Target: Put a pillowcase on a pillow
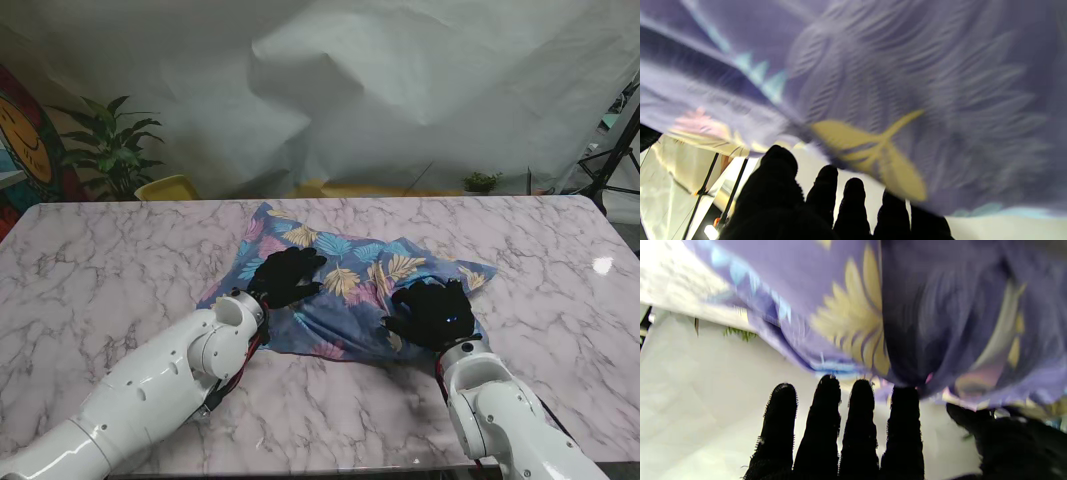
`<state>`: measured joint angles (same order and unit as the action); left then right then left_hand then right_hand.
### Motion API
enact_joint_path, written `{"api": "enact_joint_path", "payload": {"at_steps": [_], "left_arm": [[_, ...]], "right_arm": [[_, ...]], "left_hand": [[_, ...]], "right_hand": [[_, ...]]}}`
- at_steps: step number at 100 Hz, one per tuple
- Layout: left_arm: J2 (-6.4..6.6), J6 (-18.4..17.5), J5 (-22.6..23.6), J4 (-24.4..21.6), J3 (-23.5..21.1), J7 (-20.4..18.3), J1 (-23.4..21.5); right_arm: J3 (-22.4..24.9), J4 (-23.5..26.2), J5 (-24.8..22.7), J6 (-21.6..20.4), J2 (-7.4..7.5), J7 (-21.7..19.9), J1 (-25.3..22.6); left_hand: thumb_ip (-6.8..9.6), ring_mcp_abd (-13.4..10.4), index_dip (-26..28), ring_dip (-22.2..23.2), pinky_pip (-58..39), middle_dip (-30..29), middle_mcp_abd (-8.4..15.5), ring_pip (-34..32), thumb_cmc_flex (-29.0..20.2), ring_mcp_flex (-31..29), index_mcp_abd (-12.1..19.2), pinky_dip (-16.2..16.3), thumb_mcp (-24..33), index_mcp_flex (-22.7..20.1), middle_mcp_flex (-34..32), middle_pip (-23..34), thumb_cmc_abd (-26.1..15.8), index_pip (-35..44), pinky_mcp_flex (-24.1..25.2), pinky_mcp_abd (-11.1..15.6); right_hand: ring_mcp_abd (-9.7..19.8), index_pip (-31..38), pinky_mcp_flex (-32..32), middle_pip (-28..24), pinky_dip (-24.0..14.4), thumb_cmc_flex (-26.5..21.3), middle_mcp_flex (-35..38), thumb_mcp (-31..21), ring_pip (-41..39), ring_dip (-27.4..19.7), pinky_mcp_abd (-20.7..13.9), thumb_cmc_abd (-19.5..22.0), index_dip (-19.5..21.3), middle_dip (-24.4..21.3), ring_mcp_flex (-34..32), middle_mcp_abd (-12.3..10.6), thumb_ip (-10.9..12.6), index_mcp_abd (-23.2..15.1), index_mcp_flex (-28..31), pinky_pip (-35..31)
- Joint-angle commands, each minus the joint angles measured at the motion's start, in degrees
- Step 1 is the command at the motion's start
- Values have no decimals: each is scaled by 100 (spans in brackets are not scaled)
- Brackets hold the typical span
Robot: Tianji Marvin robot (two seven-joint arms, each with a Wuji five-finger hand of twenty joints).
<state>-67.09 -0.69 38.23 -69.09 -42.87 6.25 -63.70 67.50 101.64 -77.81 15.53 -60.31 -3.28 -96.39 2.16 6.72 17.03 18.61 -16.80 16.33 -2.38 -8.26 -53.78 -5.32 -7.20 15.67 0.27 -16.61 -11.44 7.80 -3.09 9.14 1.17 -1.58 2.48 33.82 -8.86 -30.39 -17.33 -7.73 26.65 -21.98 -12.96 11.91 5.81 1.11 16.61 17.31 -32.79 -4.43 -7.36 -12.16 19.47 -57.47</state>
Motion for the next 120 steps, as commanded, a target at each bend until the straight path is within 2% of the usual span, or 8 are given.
{"api": "enact_joint_path", "payload": {"at_steps": [1,53,59,76,87,95,107,120], "left_arm": [[100,-7,-79,165,38,-123,61],[265,115,-440,-87,-337,-781,-468],[277,177,-457,-179,-391,-823,-545],[334,217,-426,-386,-511,-973,-716],[335,232,-352,-465,-586,-919,-763],[308,194,-343,-485,-661,-780,-773],[190,-76,-861,-577,-954,-522,-937],[213,-36,-769,-1081,-1294,-453,-1228]], "right_arm": [[-84,-167,123,23,42,-139,89],[-923,-1318,243,-81,197,-1030,1072],[-984,-1407,139,-75,214,-1102,1143],[-994,-1539,144,-100,231,-1171,1240],[-850,-1466,266,-138,200,-907,1161],[-657,-1338,602,-255,155,-605,1038],[-368,-1142,1086,-536,69,-72,847],[-117,-875,1065,-708,19,319,690]], "left_hand": [[-149,-129,-55,-9,825,10,117,448,188,305,31,174,-84,353,402,-436,-192,-260,158,187],[-132,375,-40,-211,1239,-505,-366,718,396,421,-222,496,-106,912,572,-834,-258,-943,195,-238],[-130,399,-52,-219,1234,-529,-388,720,401,424,-246,509,-105,918,582,-845,-269,-963,195,-259],[-131,424,-127,-242,1209,-626,-412,726,441,427,-260,565,-119,908,587,-864,-267,-1004,209,-323],[-131,412,-135,-247,1198,-647,-418,722,445,421,-246,592,-116,896,585,-856,-245,-987,213,-318],[-129,409,-118,-244,1192,-649,-417,716,433,423,-239,612,-107,889,578,-843,-221,-962,214,-317],[-131,391,-44,-276,1218,-660,-392,743,416,430,-176,608,-103,875,582,-848,-210,-906,217,-261],[-138,407,22,-322,1252,-671,-401,766,427,431,-180,586,-112,875,585,-850,-207,-853,213,-295]], "right_hand": [[-8,-120,314,124,159,-438,-354,818,97,-147,-77,481,-205,-97,404,-39,211,15,-288,170],[-55,-67,485,-4,222,-788,-574,867,-32,-55,-100,236,-165,-37,648,211,287,244,-367,274],[-52,-60,487,-66,241,-412,-584,193,-54,-43,-100,77,-121,-52,651,217,229,251,-377,267],[-58,-47,495,-96,246,-338,-617,77,-63,-37,-110,76,-114,-34,662,230,214,265,-384,275],[-59,11,506,-133,250,-264,-547,45,-86,-28,-84,32,-91,-18,629,201,201,228,-320,285],[-148,62,616,-63,325,421,-547,-951,-43,-49,94,-690,-91,-38,682,228,98,218,-313,388],[-203,44,792,-47,388,578,-625,-971,-11,-60,218,-857,-101,-42,816,208,81,172,-314,514],[-267,25,846,-34,437,663,-667,-978,3,-67,270,-900,-112,-48,881,204,92,159,-341,586]]}}
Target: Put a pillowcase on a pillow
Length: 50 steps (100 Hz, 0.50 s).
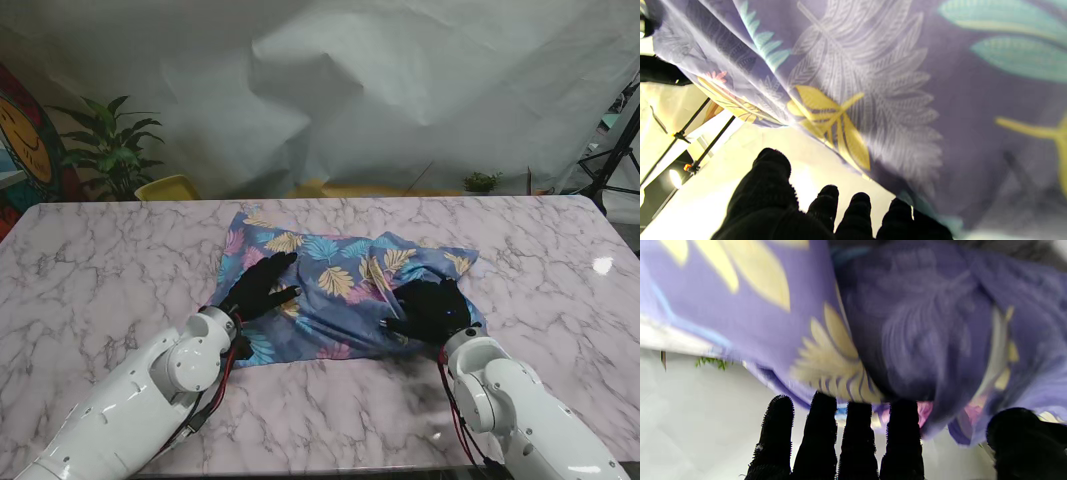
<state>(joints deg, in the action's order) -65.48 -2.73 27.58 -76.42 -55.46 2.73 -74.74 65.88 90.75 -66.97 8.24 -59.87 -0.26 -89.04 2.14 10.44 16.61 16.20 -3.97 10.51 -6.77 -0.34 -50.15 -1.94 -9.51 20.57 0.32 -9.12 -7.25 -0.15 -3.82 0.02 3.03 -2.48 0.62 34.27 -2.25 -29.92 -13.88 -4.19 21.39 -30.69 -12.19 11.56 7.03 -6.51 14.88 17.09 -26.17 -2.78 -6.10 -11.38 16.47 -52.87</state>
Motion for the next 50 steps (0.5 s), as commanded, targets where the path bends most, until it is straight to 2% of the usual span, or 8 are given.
{"api": "enact_joint_path", "payload": {"at_steps": [1,15,24,34,41,47,50], "left_arm": [[56,180,314,-394,-62,-102,-150],[91,301,675,-994,-426,53,-527],[92,321,925,-1295,-620,258,-741],[93,382,1152,-1532,-788,428,-929],[88,411,1225,-1622,-889,525,-1031],[75,409,1248,-1614,-949,632,-1077],[67,391,1254,-1583,-969,693,-1084]], "right_arm": [[65,240,-28,11,-26,31,-57],[365,671,-119,-77,-55,149,-282],[537,924,-168,-67,-87,366,-459],[699,1201,-378,75,-111,570,-684],[794,1340,-463,234,-135,752,-837],[856,1368,-479,370,-166,1043,-926],[883,1363,-458,432,-184,1197,-958]], "left_hand": [[-137,31,67,-84,-29,-90,33,-25,64,91,50,94,-117,127,165,-54,-135,62,26,-208],[-149,47,108,-106,-15,-74,29,-28,75,89,65,85,-128,60,156,-35,-102,117,24,-233],[-156,34,121,-111,-10,-53,65,-34,77,88,80,80,-129,32,155,-27,-86,136,21,-225],[-164,-7,125,-127,9,-45,108,-27,81,91,70,63,-128,14,154,-32,-81,142,22,-207],[-171,-37,126,-154,36,-40,129,-9,85,92,75,35,-132,-6,151,-33,-81,146,22,-188],[-173,-76,125,-180,60,-31,161,1,67,85,81,5,-124,-28,144,-28,-71,149,10,-168],[-174,-110,126,-192,71,-22,191,4,57,80,87,-11,-121,-51,138,-22,-71,156,5,-146]], "right_hand": [[-91,-20,189,-80,97,307,-145,-111,-74,-34,154,-153,60,-28,222,39,-34,80,-40,131],[-314,-32,310,-25,172,329,-288,-220,8,-74,255,-371,48,-51,386,117,-21,13,-51,245],[-371,-71,372,1,212,392,-437,-264,65,-102,270,-410,28,-61,523,223,-27,30,-102,298],[-384,-160,413,3,248,541,-602,-203,98,-122,274,-215,-10,-64,643,272,-48,79,-224,327],[-388,-273,431,-44,312,427,-711,145,85,-140,264,-23,-63,-83,709,305,-10,134,-301,319],[-340,-300,424,-51,318,430,-720,221,78,-139,255,103,-73,-86,708,283,-5,159,-344,307],[-297,-324,420,-72,329,270,-722,511,69,-136,237,232,-84,-88,714,282,12,168,-340,280]]}}
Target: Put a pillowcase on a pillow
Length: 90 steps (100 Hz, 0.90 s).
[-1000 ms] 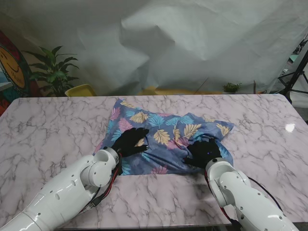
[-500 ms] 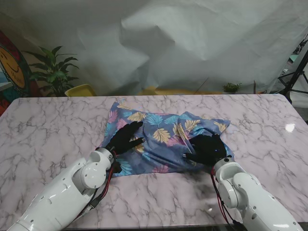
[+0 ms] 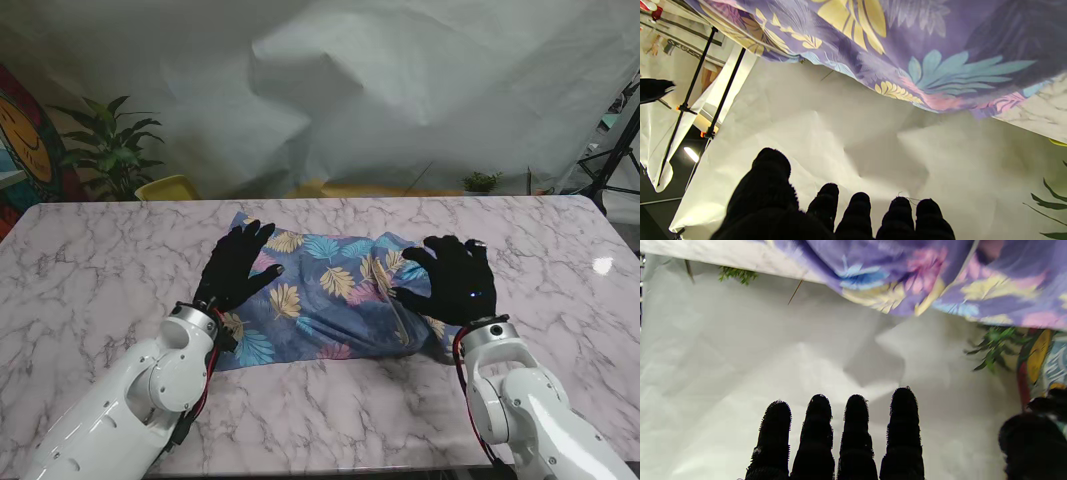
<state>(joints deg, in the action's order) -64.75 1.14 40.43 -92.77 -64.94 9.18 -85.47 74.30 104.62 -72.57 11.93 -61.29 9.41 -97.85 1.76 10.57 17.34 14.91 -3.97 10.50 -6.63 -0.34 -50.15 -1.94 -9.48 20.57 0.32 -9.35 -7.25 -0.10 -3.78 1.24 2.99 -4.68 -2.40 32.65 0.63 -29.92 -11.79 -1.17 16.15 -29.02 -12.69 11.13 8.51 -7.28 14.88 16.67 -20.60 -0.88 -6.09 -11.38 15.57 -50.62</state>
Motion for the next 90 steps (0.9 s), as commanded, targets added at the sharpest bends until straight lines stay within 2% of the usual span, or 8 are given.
{"api": "enact_joint_path", "payload": {"at_steps": [1,7,20,32,36,49,75,90], "left_arm": [[-9,-2,-31,65,-27,65,-12],[-27,-44,-68,165,-53,156,-10],[-104,-187,-434,459,-93,351,-22],[-163,-210,-543,704,-95,592,-15],[-167,-214,-554,762,-104,611,-14],[-182,-218,-575,952,-115,694,-2],[-149,-238,-485,1022,-189,642,-20],[-116,-291,-391,1030,-228,588,-46]], "right_arm": [[50,-27,110,80,-49,278,-86],[110,-88,178,158,-86,617,-122],[225,-381,597,218,-187,1218,-117],[321,-744,1175,-36,-283,1560,-36],[343,-875,1334,-185,-306,1641,6],[325,-1349,1731,-626,-372,1934,197],[116,-2105,2127,-1013,-489,2556,517],[167,-2173,2237,-1137,-480,2411,518]], "left_hand": [[-137,-139,53,-68,76,-17,184,6,57,78,87,-17,-123,-34,138,-24,-76,36,7,82],[-144,-237,47,-117,112,-5,247,31,47,74,99,-68,-124,-30,139,-29,-68,28,-7,146],[-152,-490,23,-338,246,-75,423,74,-12,55,124,-300,-118,-17,141,-67,-70,8,-67,340],[-153,-627,7,-424,302,-95,514,88,-38,48,153,-415,-121,-49,129,-57,-47,7,-88,427],[-154,-656,-11,-504,343,-117,538,96,-39,40,162,-515,-120,-50,128,-62,-54,-3,-115,457],[-155,-715,-17,-588,380,-128,579,101,-45,42,179,-633,-120,-165,123,-58,-42,37,-129,501],[-164,-770,-84,-671,415,-174,625,113,-32,46,218,-777,-124,-133,135,-82,-29,5,-142,553],[-182,-808,-183,-854,437,-366,629,139,71,57,233,-1001,-134,-90,154,-112,-35,-40,-153,570]], "right_hand": [[15,-165,128,-69,120,-43,-205,366,121,-93,84,331,-85,-47,161,89,15,172,-254,53],[135,-185,118,-76,122,-69,-240,441,108,-86,-6,464,-96,-45,160,49,27,191,-302,46],[354,-102,100,-119,124,-444,-265,1212,76,-62,-282,893,-207,-39,158,-97,68,260,-348,67],[496,-42,153,-24,217,-530,-339,1421,149,-97,-555,1080,-315,-82,248,-129,72,313,-449,273],[547,81,197,26,280,-781,-407,1850,196,-132,-639,1222,-585,-106,317,-143,124,348,-534,366],[652,58,241,114,377,-816,-550,1956,350,-210,-844,1351,-654,-149,422,-139,134,483,-712,559],[765,11,182,348,504,-832,-535,2072,563,-338,-1104,1493,-768,-256,363,-6,155,738,-769,787],[812,-96,219,655,617,-868,-565,2247,843,-497,-1222,1630,-876,-382,406,21,172,861,-824,993]]}}
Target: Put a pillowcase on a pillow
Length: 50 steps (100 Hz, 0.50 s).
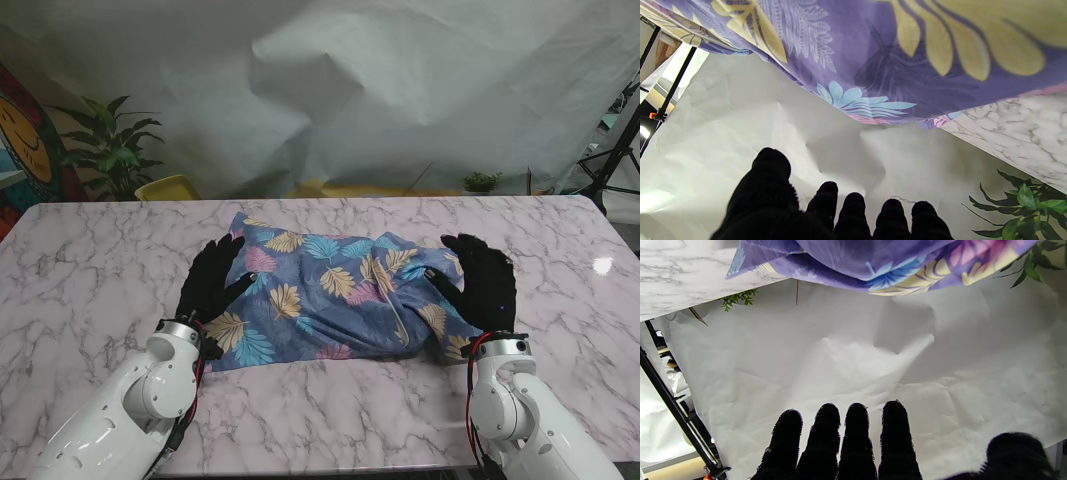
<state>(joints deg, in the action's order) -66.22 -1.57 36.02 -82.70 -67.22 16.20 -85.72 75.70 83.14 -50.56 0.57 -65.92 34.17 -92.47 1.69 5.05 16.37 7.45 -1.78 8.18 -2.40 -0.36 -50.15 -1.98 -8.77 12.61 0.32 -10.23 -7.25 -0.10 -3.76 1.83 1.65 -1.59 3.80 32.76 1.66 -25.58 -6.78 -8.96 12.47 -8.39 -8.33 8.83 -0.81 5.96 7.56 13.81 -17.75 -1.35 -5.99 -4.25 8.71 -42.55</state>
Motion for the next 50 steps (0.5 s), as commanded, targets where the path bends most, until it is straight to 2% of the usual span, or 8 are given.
{"api": "enact_joint_path", "payload": {"at_steps": [1,50], "left_arm": [[32,-18,57,21,-1,-116,-22],[35,40,147,0,-17,-60,-58]], "right_arm": [[31,-23,47,-6,-16,-81,-26],[55,-97,7,-55,-15,8,-38]], "left_hand": [[-175,-250,-88,-113,219,-138,203,144,70,63,158,-210,-133,-4,158,-116,-36,-98,-16,260],[-173,-202,-127,-282,224,-280,153,168,16,77,156,-399,-113,8,167,-133,-13,-90,-23,257]], "right_hand": [[192,-113,125,231,120,-88,-202,193,417,-272,-295,311,-147,-101,129,71,161,155,-145,194],[159,-111,68,126,173,-242,-157,367,512,-337,-237,338,-170,-34,15,4,185,127,46,265]]}}
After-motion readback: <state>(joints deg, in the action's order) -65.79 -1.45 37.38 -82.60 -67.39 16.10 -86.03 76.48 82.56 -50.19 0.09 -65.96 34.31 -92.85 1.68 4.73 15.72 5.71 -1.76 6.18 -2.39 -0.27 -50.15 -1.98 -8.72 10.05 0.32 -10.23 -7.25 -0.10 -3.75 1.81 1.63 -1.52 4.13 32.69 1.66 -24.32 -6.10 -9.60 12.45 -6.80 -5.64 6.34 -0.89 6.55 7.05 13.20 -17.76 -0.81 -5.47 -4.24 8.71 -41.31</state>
